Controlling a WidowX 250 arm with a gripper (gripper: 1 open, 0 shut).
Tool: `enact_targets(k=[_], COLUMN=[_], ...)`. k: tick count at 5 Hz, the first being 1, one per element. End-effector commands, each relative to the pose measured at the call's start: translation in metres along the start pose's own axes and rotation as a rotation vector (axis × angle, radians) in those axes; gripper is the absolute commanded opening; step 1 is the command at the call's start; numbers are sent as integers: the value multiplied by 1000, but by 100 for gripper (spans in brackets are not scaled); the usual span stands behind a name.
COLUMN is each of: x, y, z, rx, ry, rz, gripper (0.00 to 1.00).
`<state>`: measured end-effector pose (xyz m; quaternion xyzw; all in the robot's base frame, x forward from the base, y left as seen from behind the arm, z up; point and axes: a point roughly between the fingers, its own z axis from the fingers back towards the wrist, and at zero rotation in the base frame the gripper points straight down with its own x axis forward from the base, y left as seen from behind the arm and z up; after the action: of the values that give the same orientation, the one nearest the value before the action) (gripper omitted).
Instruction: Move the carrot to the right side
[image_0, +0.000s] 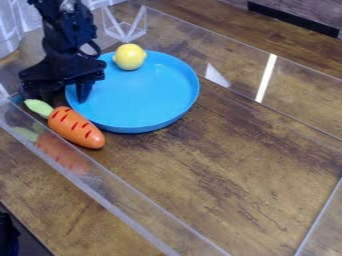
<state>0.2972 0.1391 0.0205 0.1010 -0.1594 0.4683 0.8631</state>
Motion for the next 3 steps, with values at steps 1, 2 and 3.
enact_targets(k=[1,2,3], x=[-7,-7,-6], y=[-6,-8,-9], z=[-4,-5,-6], rx=[-1,1,3], ry=[2,-4,-6], rz=[-31,-30,-30], gripper=[100,100,0])
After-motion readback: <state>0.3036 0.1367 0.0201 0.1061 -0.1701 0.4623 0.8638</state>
